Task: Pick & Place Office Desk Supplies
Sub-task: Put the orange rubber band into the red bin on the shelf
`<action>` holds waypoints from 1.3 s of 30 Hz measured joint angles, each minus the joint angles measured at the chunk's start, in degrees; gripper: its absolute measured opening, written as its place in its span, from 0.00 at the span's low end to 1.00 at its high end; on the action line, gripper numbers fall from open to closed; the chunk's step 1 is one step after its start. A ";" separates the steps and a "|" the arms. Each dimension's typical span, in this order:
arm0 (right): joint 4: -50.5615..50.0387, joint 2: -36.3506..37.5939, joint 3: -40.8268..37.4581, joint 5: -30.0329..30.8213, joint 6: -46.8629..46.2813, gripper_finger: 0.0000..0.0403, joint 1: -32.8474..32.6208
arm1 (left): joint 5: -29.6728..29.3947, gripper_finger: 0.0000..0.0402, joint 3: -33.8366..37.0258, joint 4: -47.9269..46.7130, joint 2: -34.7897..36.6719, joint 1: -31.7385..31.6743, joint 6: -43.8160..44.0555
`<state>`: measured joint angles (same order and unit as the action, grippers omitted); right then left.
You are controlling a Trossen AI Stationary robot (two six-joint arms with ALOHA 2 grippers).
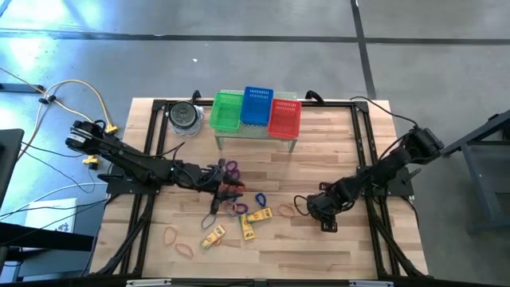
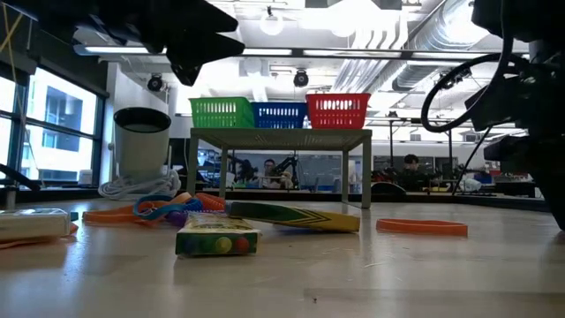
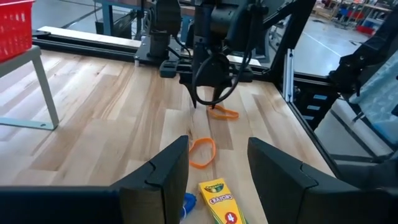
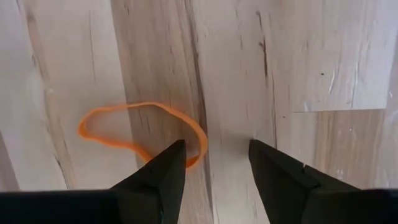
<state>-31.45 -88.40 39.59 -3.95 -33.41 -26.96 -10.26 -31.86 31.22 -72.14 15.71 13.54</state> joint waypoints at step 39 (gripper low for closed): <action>-25.81 -0.52 24.54 29.36 7.12 0.01 -2.36 | 1.07 0.40 0.02 -1.76 0.02 -1.45 -1.76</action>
<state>-57.26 -88.92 64.14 25.41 -26.28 -29.33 -9.19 -31.83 29.46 -72.12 14.26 11.78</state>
